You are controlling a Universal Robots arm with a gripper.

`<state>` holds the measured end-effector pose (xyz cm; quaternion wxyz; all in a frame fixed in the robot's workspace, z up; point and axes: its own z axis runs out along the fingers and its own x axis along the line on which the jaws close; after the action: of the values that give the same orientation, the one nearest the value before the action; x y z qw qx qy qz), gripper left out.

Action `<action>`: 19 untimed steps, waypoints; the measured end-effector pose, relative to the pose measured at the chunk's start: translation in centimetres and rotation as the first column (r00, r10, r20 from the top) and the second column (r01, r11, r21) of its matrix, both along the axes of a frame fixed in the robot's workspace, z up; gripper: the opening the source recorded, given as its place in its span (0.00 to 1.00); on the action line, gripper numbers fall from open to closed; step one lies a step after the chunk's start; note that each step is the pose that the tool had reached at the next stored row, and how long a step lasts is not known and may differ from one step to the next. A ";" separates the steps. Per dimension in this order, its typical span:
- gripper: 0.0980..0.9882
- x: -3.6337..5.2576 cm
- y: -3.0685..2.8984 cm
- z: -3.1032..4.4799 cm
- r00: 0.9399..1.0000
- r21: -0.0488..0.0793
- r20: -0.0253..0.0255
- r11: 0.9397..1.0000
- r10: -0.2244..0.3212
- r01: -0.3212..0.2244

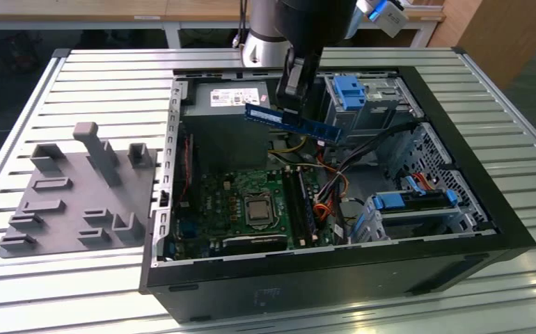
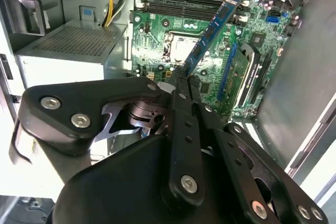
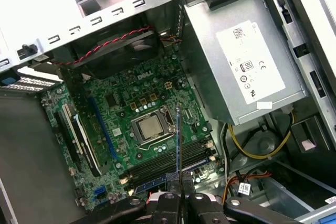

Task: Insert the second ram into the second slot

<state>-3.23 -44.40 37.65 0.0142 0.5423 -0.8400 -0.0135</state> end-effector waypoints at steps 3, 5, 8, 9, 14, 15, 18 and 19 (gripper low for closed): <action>0.04 0.00 0.00 0.00 1.000 -0.001 0.000 1.000 -0.028 0.028; 0.04 0.00 0.00 0.00 0.999 -0.001 0.000 0.999 -0.047 0.047; 0.04 0.00 0.00 0.00 0.997 -0.001 0.000 0.997 -0.073 0.073; 0.04 0.00 0.00 0.00 0.997 -0.001 0.000 0.997 -0.082 0.082; 0.04 0.00 0.00 0.00 0.993 -0.001 0.000 0.993 -0.114 0.114; 0.04 0.00 0.00 0.00 0.993 -0.001 0.000 0.993 -0.121 0.121; 0.04 0.00 0.00 0.00 0.990 -0.001 0.000 0.990 -0.140 0.140; 0.04 0.00 0.00 0.00 0.989 -0.001 0.000 0.989 -0.146 0.146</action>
<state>-3.23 -44.40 37.65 0.0135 0.4791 -0.8775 -0.0140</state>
